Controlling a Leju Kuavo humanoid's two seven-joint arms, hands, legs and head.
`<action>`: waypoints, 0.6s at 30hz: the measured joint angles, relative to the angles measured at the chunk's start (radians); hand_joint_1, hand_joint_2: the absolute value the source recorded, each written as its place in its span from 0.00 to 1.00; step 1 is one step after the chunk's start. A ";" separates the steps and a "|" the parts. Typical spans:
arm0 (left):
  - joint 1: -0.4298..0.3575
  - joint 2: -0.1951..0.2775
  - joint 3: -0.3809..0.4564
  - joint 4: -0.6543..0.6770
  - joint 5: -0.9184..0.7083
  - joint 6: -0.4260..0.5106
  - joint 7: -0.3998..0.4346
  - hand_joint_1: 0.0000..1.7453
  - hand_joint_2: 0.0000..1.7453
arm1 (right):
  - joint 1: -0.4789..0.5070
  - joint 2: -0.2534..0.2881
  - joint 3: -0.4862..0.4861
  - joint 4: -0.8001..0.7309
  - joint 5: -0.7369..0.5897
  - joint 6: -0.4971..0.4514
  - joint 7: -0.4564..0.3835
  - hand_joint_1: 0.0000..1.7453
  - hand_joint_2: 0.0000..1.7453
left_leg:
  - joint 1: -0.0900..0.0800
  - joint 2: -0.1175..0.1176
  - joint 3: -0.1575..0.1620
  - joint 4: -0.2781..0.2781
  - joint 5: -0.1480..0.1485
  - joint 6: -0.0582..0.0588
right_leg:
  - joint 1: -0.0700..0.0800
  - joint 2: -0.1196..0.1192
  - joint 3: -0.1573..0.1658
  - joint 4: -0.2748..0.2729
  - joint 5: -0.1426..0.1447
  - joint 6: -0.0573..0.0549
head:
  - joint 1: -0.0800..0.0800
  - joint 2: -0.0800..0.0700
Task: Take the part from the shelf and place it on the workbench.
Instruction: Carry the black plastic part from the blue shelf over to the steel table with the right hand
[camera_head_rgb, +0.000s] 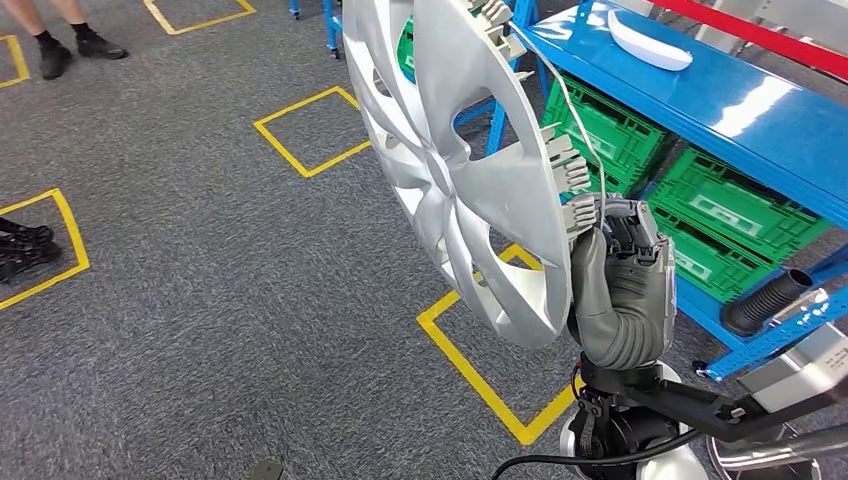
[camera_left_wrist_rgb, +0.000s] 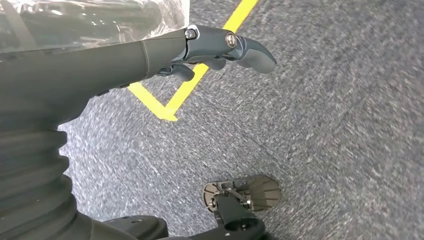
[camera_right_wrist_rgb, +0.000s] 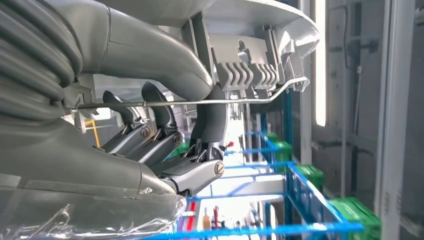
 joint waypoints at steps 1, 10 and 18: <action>0.000 0.000 0.000 0.000 0.000 0.000 0.000 0.00 1.00 | 0.000 0.000 0.000 0.000 -0.001 0.000 0.000 1.00 1.00 | -0.001 -0.014 -0.002 0.003 0.000 -0.002 | 0.000 0.026 0.026 -0.063 0.031 -0.006 | -0.001 0.000; 0.010 0.001 0.000 0.000 0.002 -0.001 0.002 0.00 1.00 | 0.006 0.004 -0.005 0.004 -0.008 0.003 -0.002 1.00 1.00 | 0.008 0.042 -0.089 0.150 -0.075 -0.051 | -0.001 -0.015 0.090 -0.181 0.058 -0.030 | -0.018 0.000; 0.012 0.002 0.000 0.000 0.003 0.000 0.002 0.00 1.00 | 0.012 0.006 -0.006 0.010 -0.011 0.003 -0.003 1.00 1.00 | 0.016 0.139 -0.013 0.017 0.003 -0.056 | 0.001 -0.113 0.105 -0.172 0.034 -0.002 | -0.023 0.000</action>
